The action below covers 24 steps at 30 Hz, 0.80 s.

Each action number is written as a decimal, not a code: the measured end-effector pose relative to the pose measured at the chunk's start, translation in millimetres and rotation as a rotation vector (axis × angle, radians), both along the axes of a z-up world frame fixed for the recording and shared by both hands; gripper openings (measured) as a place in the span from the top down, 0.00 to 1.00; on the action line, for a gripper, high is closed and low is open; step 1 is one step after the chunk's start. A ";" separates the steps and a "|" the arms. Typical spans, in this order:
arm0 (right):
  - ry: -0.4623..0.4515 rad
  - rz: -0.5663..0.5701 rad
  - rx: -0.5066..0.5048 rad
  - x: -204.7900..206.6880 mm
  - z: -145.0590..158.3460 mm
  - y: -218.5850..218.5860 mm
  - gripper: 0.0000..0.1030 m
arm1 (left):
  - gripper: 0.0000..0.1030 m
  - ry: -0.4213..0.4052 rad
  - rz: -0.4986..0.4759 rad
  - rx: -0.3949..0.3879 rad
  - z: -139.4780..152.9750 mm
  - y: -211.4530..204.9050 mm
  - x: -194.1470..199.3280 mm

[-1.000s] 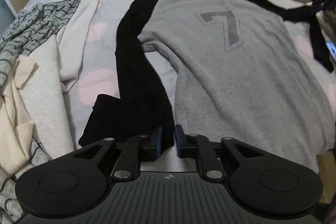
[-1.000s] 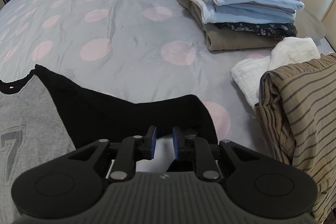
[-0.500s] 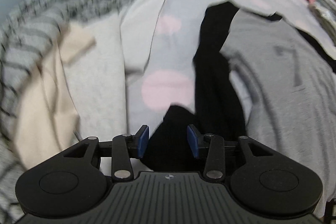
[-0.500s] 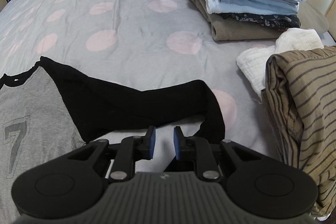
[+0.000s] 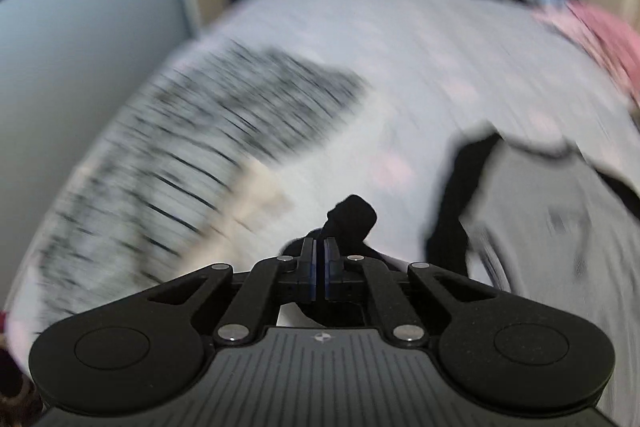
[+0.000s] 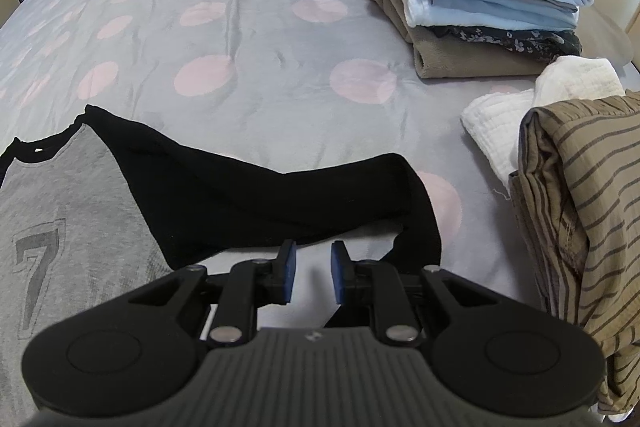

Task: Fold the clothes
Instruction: 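Grasp the other black sleeve with the left tool and fold it across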

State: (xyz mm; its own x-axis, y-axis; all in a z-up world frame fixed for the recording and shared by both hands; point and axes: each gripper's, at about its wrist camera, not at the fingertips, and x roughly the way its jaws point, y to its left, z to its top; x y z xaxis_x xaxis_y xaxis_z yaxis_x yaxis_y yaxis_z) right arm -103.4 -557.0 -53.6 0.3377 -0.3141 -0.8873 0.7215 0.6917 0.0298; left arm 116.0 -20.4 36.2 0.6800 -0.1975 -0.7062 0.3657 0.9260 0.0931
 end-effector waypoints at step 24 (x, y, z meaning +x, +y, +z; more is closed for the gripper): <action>-0.021 0.058 0.073 -16.1 -9.5 1.2 0.78 | 0.59 -0.177 0.195 0.088 5.7 40.5 28.7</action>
